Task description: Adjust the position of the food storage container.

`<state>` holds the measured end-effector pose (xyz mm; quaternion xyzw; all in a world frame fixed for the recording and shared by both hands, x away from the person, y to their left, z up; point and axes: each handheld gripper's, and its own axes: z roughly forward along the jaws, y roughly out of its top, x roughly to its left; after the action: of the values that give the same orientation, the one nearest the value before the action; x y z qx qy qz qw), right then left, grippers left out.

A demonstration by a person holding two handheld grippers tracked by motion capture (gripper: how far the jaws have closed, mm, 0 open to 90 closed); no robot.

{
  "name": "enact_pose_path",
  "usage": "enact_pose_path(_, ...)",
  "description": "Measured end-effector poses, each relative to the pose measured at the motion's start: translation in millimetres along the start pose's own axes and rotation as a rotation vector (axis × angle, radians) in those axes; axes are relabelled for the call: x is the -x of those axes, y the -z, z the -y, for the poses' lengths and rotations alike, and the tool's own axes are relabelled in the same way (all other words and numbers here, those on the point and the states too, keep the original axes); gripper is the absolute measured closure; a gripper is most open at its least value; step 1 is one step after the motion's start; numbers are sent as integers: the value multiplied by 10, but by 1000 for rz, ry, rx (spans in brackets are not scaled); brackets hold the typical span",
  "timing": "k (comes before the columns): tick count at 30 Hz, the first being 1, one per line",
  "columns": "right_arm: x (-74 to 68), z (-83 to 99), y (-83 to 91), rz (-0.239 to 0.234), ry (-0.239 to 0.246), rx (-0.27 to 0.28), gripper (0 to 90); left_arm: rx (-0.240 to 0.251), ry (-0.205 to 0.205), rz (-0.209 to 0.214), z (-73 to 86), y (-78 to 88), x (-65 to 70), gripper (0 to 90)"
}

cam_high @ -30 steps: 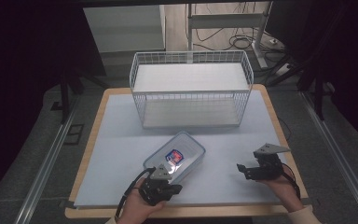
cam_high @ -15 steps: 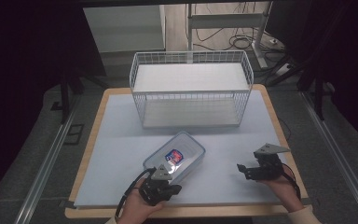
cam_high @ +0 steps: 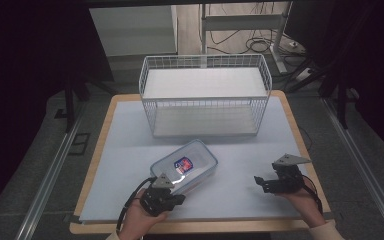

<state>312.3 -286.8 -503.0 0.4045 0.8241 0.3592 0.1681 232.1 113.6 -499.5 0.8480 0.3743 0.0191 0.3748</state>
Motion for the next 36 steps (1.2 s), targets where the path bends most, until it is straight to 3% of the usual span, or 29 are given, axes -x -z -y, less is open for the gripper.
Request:
enact_pose_path(17, -2, -1, -4, -9, 4, -4, 131, 38, 107, -80, 111, 199, -534, 900)
enact_pose_path(21, 1, 0, -3, -9, 1, -4, 131, 46, 129, -76, 129, 222, -604, 900)
enact_pose_path(29, 0, 0, -8, -7, 4, -9, 131, 55, 161, -111, 154, 259, -741, 900)
enact_pose_path(36, -1, 2, -13, -6, 4, -10, 131, 65, 178, -109, 168, 275, -786, 900)
